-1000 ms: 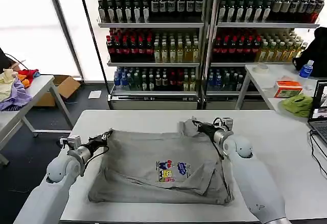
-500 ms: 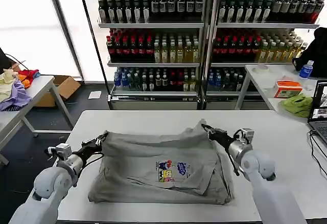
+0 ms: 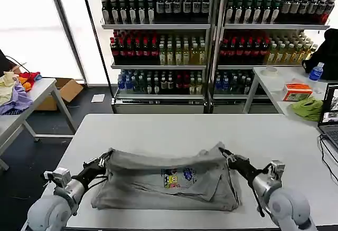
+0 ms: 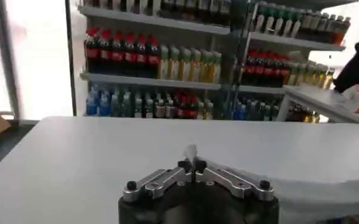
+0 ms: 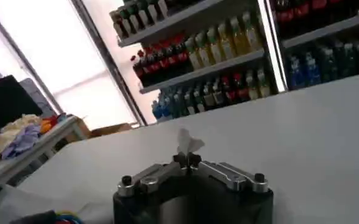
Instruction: Fold and organize the clothes.
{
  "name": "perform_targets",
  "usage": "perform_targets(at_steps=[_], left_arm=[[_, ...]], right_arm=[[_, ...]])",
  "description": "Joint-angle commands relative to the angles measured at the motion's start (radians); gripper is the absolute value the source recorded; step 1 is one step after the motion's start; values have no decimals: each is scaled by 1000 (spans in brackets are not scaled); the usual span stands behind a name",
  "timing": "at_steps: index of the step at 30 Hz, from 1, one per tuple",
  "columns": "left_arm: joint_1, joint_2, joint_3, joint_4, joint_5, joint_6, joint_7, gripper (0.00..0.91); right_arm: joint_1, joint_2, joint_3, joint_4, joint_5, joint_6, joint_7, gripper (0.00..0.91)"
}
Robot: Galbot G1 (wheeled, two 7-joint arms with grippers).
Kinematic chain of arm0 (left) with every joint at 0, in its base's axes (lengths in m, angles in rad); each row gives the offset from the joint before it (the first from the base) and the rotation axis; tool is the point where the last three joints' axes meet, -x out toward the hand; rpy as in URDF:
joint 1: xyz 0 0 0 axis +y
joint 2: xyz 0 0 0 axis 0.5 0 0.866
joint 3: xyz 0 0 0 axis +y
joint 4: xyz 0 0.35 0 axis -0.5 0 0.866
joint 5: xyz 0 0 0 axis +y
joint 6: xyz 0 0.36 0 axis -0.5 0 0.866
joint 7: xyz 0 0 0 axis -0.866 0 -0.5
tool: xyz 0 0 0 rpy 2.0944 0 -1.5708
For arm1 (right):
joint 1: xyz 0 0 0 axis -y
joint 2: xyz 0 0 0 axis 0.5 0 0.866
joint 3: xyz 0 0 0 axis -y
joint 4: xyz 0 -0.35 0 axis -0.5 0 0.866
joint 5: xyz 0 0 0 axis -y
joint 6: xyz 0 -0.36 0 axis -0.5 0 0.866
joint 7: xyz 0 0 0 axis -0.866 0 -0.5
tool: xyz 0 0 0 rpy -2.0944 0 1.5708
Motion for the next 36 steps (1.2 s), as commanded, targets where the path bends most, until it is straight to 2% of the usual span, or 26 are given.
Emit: perform_targets(at_steps=[1, 3, 4, 5, 6, 8, 14, 16, 17, 18, 19, 20, 21, 25, 28, 31, 34, 36], left_arm=[[192, -9, -49, -101, 37, 2, -4, 0], [208, -17, -56, -109, 50, 2, -5, 0], [215, -20, -56, -112, 53, 6, -7, 30], [222, -24, -53, -117, 69, 13, -10, 695], [225, -28, -53, -123, 74, 26, -11, 907], [243, -39, -50, -132, 93, 32, -2, 907], [257, -70, -76, -150, 176, 34, 1, 907], [267, -74, -95, -162, 202, 35, -11, 907], [276, -77, -108, -167, 209, 35, -14, 907], [285, -78, -123, -181, 214, 37, -21, 907], [294, -79, -133, -199, 222, 41, -28, 907], [301, -83, -151, -210, 224, 38, -38, 907], [309, -87, -160, -218, 222, 30, -52, 907], [325, -130, -156, -262, 220, -31, -96, 907], [323, -182, -100, -245, 244, -67, -122, 907], [313, -224, -41, -197, 291, -94, -86, 907], [282, -248, -7, -138, 319, -101, -85, 907], [262, -262, -1, -107, 331, -102, -89, 907]], right_arm=[[-209, -3, 53, 108, -5, -1, 9, 0], [-227, 2, 45, 108, -16, -1, 13, 0], [-228, 3, 42, 106, -29, -1, 17, 0], [-228, 4, 39, 103, -42, -1, 21, 907], [-226, 3, 36, 102, -45, -1, 32, 907], [-223, 3, 36, 100, -51, -1, 44, 907], [-234, -4, 76, 119, -79, 6, 21, 907], [-246, -10, 96, 127, -112, 24, -1, 907], [-252, -12, 108, 127, -155, 46, -24, 907], [-256, -13, 115, 126, -217, 106, -37, 907], [-262, -14, 123, 125, -236, 126, -44, 907], [-268, -14, 139, 125, -307, 205, -55, 907], [-271, -12, 146, 125, -327, 274, -55, 907], [-264, 1, 187, 95, -406, 473, -53, 907], [-257, 7, 203, 61, -423, 592, -69, 907], [-261, 13, 205, 52, -411, 609, -72, 907], [-276, 20, 202, 64, -348, 603, -70, 907], [-280, 23, 201, 60, -357, 604, -69, 907]])
